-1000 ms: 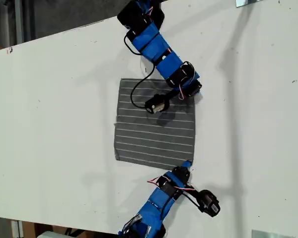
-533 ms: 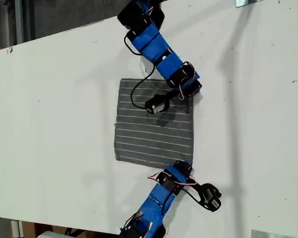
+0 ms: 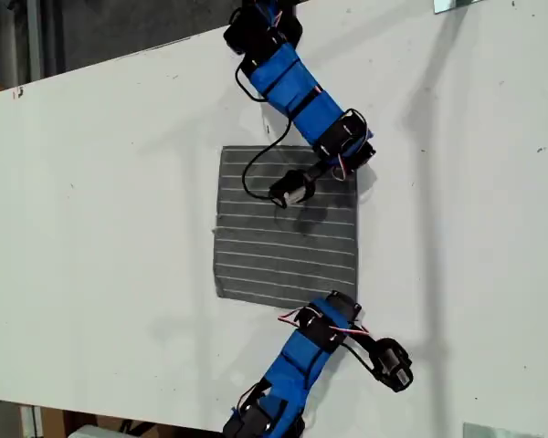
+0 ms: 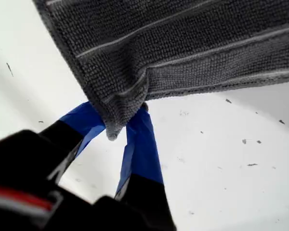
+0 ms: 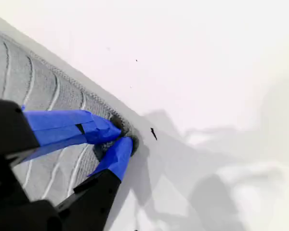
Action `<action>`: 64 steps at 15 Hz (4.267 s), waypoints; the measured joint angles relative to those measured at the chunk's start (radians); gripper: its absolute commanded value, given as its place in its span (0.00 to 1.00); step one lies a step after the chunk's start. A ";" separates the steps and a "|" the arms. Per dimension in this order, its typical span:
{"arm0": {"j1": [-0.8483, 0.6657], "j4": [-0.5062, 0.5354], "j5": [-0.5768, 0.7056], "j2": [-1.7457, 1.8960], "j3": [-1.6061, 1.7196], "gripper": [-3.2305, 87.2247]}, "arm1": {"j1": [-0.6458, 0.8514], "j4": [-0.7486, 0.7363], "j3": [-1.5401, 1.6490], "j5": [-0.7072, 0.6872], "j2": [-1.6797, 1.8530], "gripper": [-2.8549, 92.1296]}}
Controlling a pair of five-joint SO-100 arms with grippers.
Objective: Grasp corners of a square towel and fold twice.
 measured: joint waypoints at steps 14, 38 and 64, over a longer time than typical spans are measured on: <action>-0.149 0.221 0.275 0.209 -0.227 0.03 | 0.160 0.087 0.020 -0.137 0.339 0.03; -0.914 -0.028 0.620 0.410 0.382 0.03 | 0.873 -0.270 1.011 -0.453 1.008 0.03; -0.888 0.025 0.518 0.801 0.752 0.26 | 0.775 -0.290 1.239 -0.468 1.183 0.37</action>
